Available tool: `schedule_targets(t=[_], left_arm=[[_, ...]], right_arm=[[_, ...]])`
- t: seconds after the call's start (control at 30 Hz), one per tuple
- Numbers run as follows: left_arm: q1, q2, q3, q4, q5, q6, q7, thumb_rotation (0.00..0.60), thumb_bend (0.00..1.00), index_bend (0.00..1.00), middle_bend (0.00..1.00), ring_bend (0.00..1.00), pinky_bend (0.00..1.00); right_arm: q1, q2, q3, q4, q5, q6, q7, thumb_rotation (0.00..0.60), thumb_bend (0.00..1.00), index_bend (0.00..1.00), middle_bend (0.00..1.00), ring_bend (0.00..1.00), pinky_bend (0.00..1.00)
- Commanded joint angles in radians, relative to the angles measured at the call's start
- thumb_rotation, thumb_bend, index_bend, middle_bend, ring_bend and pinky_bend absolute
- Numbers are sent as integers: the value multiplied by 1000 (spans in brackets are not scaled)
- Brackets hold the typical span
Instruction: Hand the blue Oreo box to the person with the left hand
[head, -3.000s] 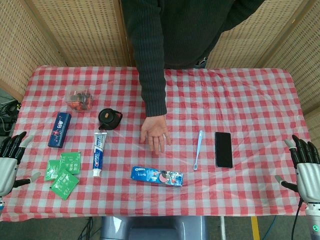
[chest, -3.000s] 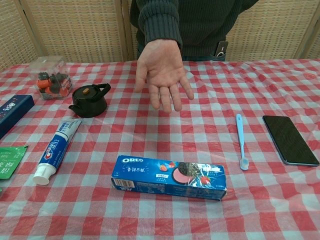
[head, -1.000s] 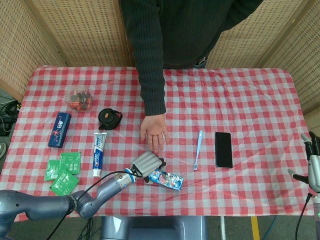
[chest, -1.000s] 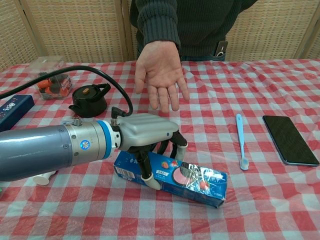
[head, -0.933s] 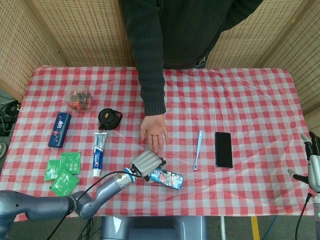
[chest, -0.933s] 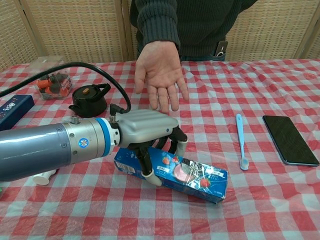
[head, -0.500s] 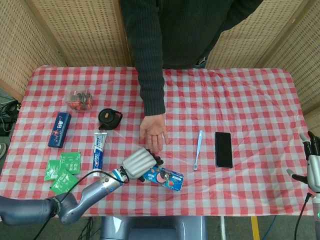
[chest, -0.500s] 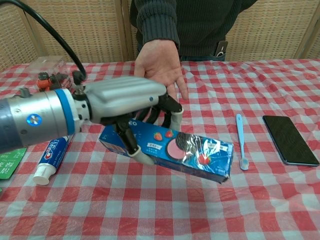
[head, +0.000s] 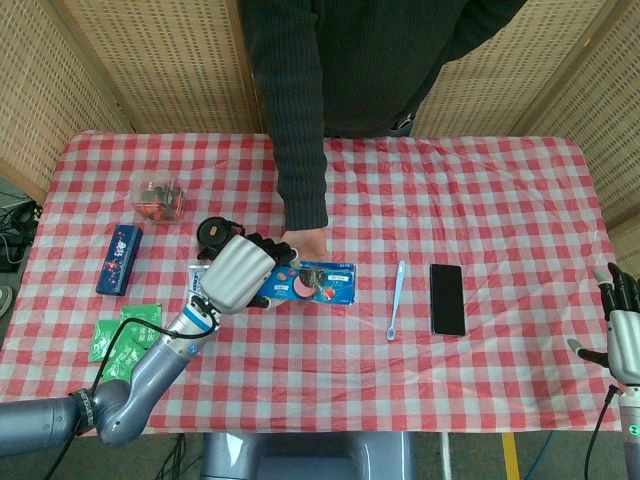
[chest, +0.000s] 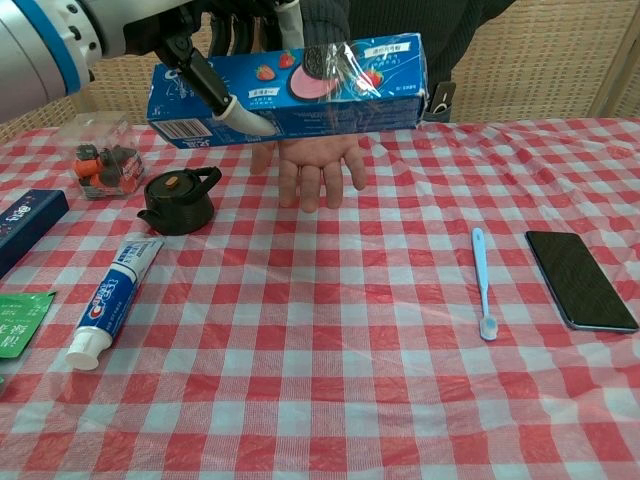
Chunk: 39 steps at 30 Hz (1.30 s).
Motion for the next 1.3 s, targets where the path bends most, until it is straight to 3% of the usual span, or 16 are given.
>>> schedule_targets(t=[0.03,0.3,0.33,0.4,0.47,0.5,0.57,0.63,0.8,0.9,1.1,1.3], left_arm=[[-44,-65,-38,21,-136,-10,124,600,60,661,541,583,584],[-76,-122,-30,51,-228,22,230,600,27,610,495,555,571],[-75,-120,-26,45,-239,20,236,600,12,560,430,494,539],[-76,-106,-22,20,-272,12,247,600,0,359,237,301,407],[-77,-87,-23,-5,-293,8,249,600,0,58,23,50,179],[-76,-80,-25,-16,-296,11,247,600,0,17,2,14,126],[-70,-57,-29,-47,-290,18,225,600,0,0,0,0,32],[-60,-25,-35,-82,-270,32,204,600,0,0,0,0,2],[16,121,-53,-195,-177,134,155,600,0,0,0,0,0],[75,223,-33,-214,-111,160,95,600,0,0,0,0,0],[244,377,59,-112,38,263,-116,600,0,0,0,0,0],[369,399,159,41,122,327,-352,600,0,0,0,0,0]], right_arm=[[-2,3,4,2,8,0,7,600,0,57,0,0,0],[-3,9,7,6,15,-4,24,600,0,57,0,0,0],[-4,10,8,6,17,-4,25,600,0,57,0,0,0],[-4,10,8,7,18,-4,27,600,0,57,0,0,0],[-4,11,8,6,17,-4,27,600,0,57,0,0,0],[-4,11,8,5,17,-4,27,600,0,57,0,0,0],[-4,11,7,3,14,-2,26,600,0,57,0,0,0],[-4,11,6,1,12,-1,25,600,0,57,0,0,0],[-8,17,3,-13,-2,9,28,600,0,57,0,0,0],[-11,23,-1,-24,-14,16,34,600,0,57,0,0,0],[-17,34,-5,-41,-32,28,50,600,0,57,0,0,0],[-19,40,-10,-53,-46,32,55,600,0,57,0,0,0]])
